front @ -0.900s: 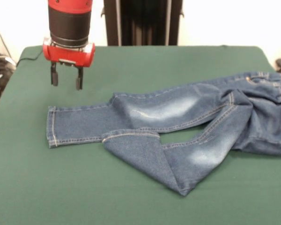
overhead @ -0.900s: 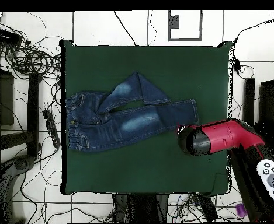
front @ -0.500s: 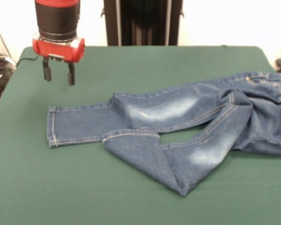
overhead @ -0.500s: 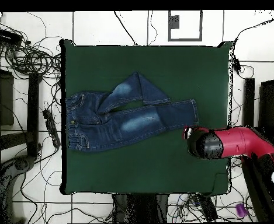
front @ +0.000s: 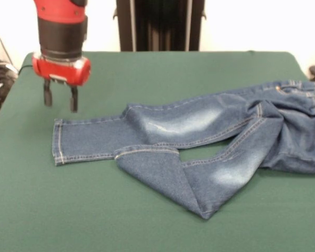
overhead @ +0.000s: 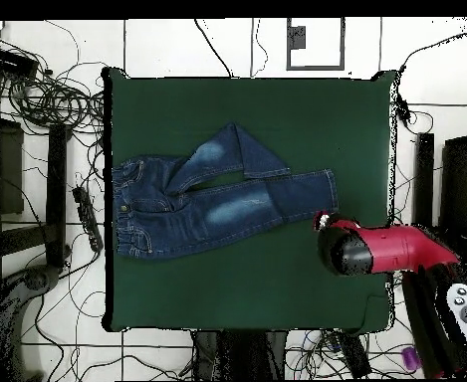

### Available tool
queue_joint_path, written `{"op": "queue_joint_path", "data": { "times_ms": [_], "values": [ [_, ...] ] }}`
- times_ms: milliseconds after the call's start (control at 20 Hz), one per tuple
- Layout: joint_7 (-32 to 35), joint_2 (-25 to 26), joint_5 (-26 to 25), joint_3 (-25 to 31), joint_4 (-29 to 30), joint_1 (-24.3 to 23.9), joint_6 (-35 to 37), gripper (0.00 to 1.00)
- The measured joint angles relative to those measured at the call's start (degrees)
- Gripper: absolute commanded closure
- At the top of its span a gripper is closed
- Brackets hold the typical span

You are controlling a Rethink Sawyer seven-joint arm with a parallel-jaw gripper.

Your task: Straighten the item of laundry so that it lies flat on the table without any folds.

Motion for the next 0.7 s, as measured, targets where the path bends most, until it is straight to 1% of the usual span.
{"op": "queue_joint_path", "data": {
  "times_ms": [100, 300, 500, 550, 700],
  "values": [
    [1.09, 2.25, 1.1, -2.15, -1.1, 2.31, -5.15, 0.0],
    [2.36, 5.33, 4.13, -5.04, -2.56, 5.63, -10.35, 0.0],
    [3.37, 6.01, 8.79, -9.53, -3.64, 9.15, -11.69, 0.0],
    [3.46, 6.41, 10.76, -11.45, -4.28, 10.89, -11.64, 0.0],
    [3.46, 6.87, 12.62, -13.7, -4.91, 12.94, -11.65, 0.0]
  ]
}}
